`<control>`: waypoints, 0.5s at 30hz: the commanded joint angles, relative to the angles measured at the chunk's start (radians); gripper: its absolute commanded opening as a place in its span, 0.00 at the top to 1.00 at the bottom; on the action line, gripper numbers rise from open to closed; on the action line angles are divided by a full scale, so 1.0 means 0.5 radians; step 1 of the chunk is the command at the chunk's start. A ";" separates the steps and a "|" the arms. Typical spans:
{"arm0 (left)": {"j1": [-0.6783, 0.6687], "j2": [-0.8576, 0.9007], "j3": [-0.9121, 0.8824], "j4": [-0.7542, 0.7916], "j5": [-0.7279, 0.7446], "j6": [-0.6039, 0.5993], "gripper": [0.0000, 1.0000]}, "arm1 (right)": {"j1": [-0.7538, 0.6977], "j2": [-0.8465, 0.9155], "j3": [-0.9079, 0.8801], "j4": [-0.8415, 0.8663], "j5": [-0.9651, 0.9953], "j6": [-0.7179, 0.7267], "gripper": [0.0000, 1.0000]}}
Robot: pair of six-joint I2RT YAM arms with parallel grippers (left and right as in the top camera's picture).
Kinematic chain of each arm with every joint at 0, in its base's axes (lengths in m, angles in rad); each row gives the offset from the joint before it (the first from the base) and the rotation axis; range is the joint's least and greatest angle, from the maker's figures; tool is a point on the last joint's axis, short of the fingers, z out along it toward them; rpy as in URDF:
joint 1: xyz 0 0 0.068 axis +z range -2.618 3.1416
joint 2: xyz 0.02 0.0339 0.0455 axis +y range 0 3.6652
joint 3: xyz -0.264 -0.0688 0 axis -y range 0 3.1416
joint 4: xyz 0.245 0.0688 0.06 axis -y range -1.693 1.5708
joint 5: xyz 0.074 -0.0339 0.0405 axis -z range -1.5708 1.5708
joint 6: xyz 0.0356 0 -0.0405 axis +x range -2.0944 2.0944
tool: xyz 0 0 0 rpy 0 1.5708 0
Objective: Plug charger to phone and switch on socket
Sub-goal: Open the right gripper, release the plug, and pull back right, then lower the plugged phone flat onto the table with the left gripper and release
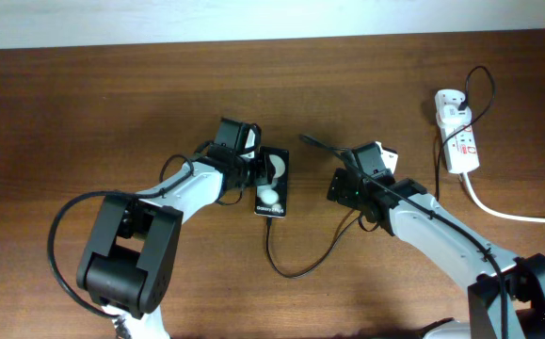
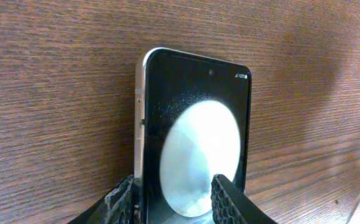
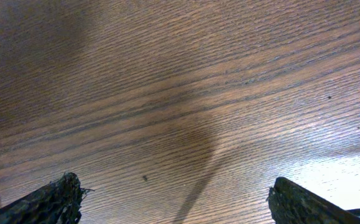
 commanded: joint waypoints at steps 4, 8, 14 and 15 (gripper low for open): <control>0.012 0.070 -0.050 -0.050 -0.140 0.033 0.56 | -0.008 -0.014 0.012 -0.002 0.039 -0.014 0.01; 0.012 0.070 -0.050 -0.048 -0.140 0.033 0.43 | -0.008 -0.014 0.012 -0.001 0.039 -0.014 0.01; 0.018 -0.048 -0.027 -0.050 -0.132 0.162 0.59 | -0.008 -0.014 0.012 -0.001 0.031 -0.014 0.01; 0.018 -0.108 -0.027 -0.092 -0.134 0.167 0.62 | -0.008 -0.014 0.012 -0.001 0.031 -0.014 0.01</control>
